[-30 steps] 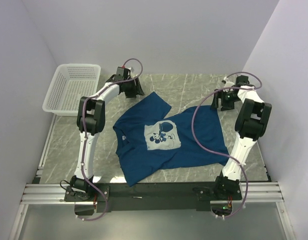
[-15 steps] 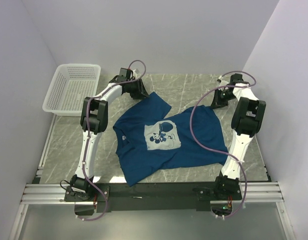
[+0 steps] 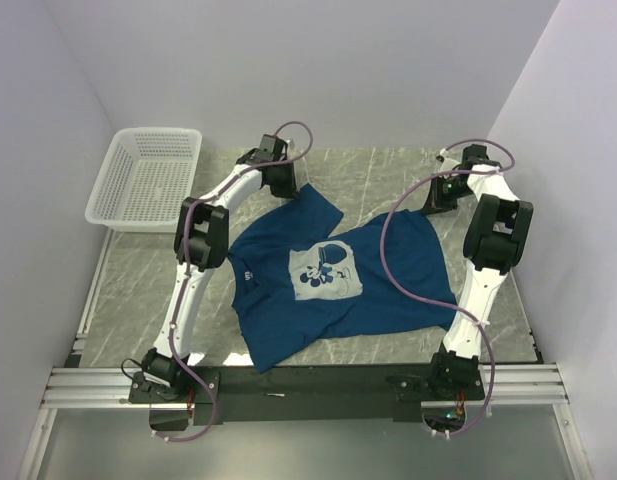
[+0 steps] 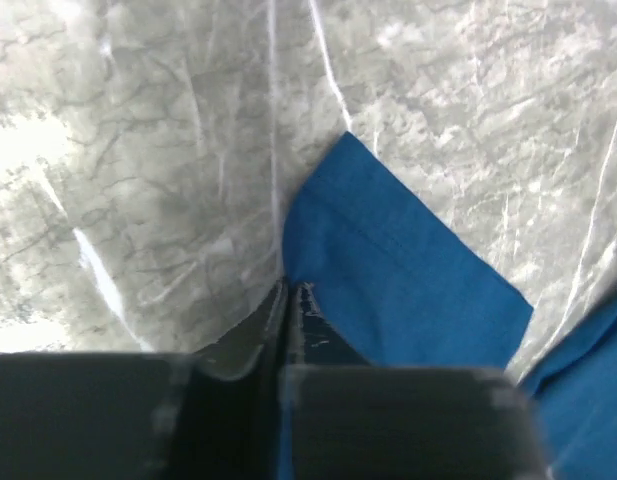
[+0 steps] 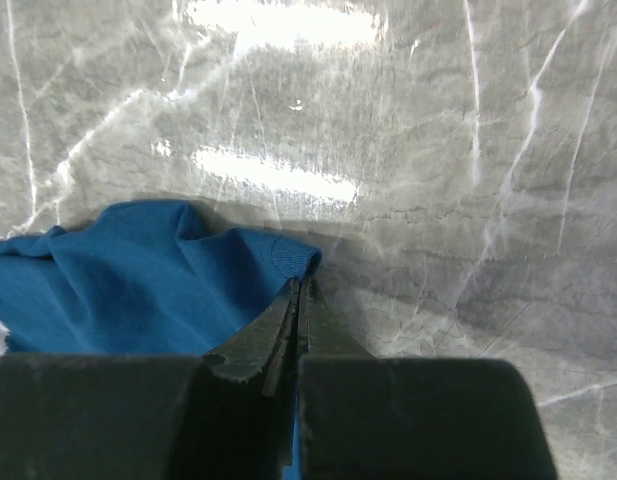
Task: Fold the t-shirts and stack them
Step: Flatten the tshirt out
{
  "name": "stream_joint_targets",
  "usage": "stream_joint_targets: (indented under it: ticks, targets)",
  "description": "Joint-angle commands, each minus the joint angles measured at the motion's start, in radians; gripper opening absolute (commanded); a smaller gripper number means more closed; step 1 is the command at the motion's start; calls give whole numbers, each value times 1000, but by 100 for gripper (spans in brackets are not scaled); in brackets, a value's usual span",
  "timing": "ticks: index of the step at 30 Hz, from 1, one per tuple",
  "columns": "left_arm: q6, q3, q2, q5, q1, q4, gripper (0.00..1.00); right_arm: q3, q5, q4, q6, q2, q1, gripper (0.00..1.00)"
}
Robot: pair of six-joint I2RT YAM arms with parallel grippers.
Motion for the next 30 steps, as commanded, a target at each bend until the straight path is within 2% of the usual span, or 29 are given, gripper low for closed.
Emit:
stream_joint_targets:
  ticks: [1,6,10,15,21,22,23,24,25,26,27,29,30]
  targets:
    - [55,1,67,-156,-15,-117,0,62,-19,-4,9,-5,-1,0]
    - [10,15,16,-220,18,-43,0,113,39,32,48,6,0,0]
    - [-66,69,-8,-258,101,41,0,180,154,110,98,13,0,0]
    - [-162,110,-7,-251,163,182,0,352,240,129,153,82,8,0]
    - [-252,124,1,-211,195,366,0,415,326,215,203,112,22,0]
    - [-264,130,1,-193,198,385,4,414,331,224,205,110,23,8]
    - [-281,138,8,-158,203,400,13,413,332,227,205,104,23,30]
    - [-289,173,11,-112,204,399,41,406,319,220,205,99,23,43]
    - [-288,190,11,-88,204,391,53,391,303,218,202,86,25,56]
    - [-278,195,-8,-68,204,383,60,362,292,221,169,34,23,72]
    - [-272,158,-33,-41,203,383,66,264,266,239,144,-5,23,78]
    - [-243,72,-155,-22,201,408,67,133,207,259,20,-154,23,88]
    - [-234,-39,-207,-18,197,417,67,-15,165,272,-32,-213,22,91]
